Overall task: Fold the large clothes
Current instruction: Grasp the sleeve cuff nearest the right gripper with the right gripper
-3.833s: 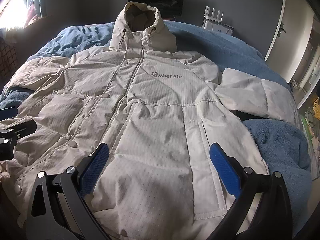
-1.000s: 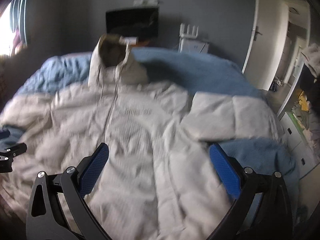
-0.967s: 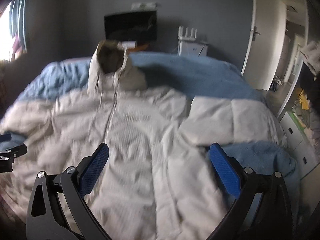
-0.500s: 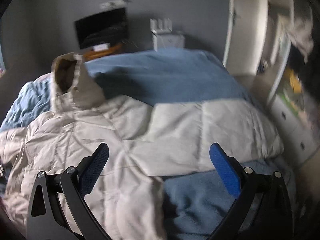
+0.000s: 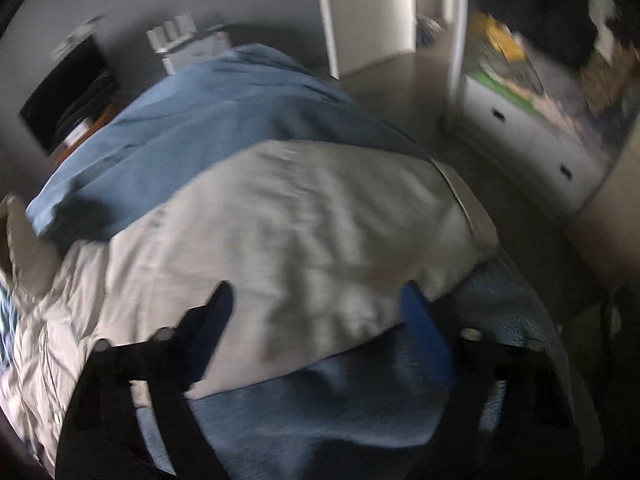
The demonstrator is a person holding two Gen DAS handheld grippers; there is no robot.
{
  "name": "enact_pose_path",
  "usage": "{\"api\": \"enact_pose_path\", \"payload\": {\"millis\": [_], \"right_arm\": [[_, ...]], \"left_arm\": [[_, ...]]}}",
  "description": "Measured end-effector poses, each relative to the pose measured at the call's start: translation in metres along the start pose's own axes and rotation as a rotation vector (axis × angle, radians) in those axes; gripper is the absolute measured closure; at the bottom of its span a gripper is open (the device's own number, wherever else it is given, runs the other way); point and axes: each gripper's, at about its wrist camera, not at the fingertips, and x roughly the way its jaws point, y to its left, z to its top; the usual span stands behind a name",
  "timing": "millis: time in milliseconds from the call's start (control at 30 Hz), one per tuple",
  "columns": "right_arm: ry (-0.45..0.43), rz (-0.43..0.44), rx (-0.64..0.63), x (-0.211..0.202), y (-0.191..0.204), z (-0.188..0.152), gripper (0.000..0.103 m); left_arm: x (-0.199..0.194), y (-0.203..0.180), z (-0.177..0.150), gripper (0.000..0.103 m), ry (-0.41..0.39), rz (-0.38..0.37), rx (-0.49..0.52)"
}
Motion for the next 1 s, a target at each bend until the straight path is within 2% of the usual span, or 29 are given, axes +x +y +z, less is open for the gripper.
{"api": "enact_pose_path", "payload": {"millis": [100, 333, 500, 600, 667, 700, 733, 833, 1000], "right_arm": [[0.051, 0.014, 0.089, 0.018, -0.02, -0.002, 0.041], [0.091, 0.109, 0.264, 0.04, -0.047, -0.013, 0.041], [0.124, 0.226, 0.412, 0.059, -0.064, -0.014, 0.041], [0.132, 0.253, 0.459, 0.062, -0.069, -0.019, 0.041], [0.115, 0.248, 0.437, 0.059, -0.069, -0.018, 0.055], [0.09, 0.243, 0.427, 0.055, -0.069, -0.018, 0.076], [0.074, 0.237, 0.423, 0.052, -0.07, -0.016, 0.085], [0.018, 0.238, 0.412, 0.042, -0.072, -0.01, 0.094], [-0.047, 0.246, 0.381, 0.018, -0.07, -0.007, 0.095]], "left_arm": [[0.006, -0.001, 0.0, 0.006, 0.018, 0.002, 0.003], [0.012, -0.003, 0.0, 0.006, 0.035, 0.009, 0.011], [0.012, -0.006, 0.0, 0.006, 0.034, 0.011, 0.02], [0.013, -0.006, 0.0, 0.006, 0.033, 0.01, 0.017], [0.013, -0.006, -0.001, 0.006, 0.035, 0.01, 0.019], [0.013, -0.007, -0.001, 0.006, 0.037, 0.01, 0.021], [0.013, -0.007, -0.001, 0.006, 0.038, 0.01, 0.023], [0.013, -0.008, -0.002, 0.006, 0.037, 0.01, 0.028], [0.012, -0.007, -0.001, 0.006, 0.032, 0.005, 0.024]]}}
